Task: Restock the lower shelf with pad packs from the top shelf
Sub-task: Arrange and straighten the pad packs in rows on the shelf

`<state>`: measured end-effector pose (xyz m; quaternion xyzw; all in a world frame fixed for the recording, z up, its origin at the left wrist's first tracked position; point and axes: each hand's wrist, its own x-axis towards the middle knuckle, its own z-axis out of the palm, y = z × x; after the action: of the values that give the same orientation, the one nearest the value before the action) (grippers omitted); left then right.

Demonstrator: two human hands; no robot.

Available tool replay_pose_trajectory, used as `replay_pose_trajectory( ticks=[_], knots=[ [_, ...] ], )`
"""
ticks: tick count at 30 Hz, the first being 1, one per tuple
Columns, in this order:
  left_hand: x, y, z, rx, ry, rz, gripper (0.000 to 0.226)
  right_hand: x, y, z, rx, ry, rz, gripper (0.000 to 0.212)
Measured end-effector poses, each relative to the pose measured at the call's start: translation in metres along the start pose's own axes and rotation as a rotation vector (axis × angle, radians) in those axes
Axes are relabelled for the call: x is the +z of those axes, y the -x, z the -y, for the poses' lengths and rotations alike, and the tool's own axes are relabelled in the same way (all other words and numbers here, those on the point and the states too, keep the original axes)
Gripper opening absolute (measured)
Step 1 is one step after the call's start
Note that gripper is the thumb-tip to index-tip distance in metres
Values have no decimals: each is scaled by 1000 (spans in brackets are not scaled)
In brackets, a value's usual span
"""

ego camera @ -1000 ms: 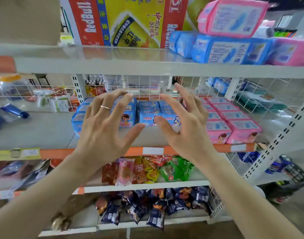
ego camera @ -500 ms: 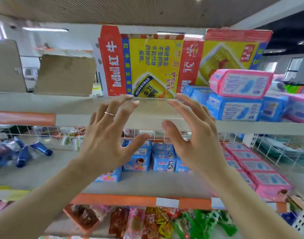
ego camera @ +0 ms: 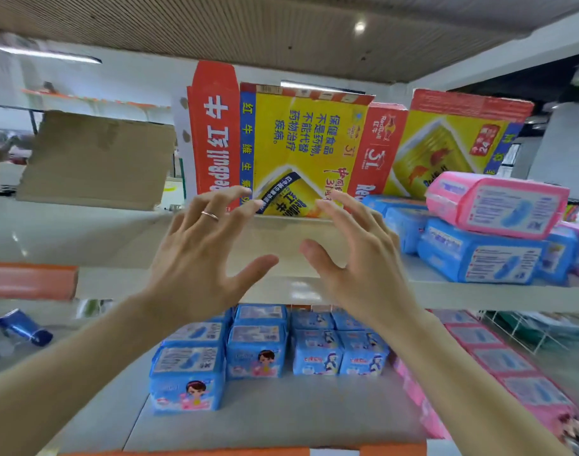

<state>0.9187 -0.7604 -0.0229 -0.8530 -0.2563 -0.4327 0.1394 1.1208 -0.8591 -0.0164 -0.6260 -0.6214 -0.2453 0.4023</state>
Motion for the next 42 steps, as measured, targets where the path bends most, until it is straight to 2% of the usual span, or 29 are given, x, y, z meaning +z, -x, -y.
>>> replay_pose_trajectory(
  ticks=[6,12,17,21,28,34,37,42],
  knots=[
    [27,-29,23,75,65,41,74,18,-24,-14,79,176,51,57],
    [54,-42,21,110,120,11,70,26,-58,-73,169,620,250,46],
    [67,-52,22,0,106,8,72,54,-100,-120,67,1072,448,40],
    [70,-49,23,-73,130,-8,72,73,-114,-143,31,1233,545,34],
    [72,-45,27,-152,104,-70,68,96,-132,-156,79,1307,536,26],
    [73,-46,28,-176,126,-103,67,91,-147,-150,108,1362,586,27],
    [75,-45,27,-182,132,-104,69,89,-152,-134,125,1259,552,27],
    [74,-47,26,-192,113,-81,71,81,-162,-72,46,999,429,28]
  ],
)
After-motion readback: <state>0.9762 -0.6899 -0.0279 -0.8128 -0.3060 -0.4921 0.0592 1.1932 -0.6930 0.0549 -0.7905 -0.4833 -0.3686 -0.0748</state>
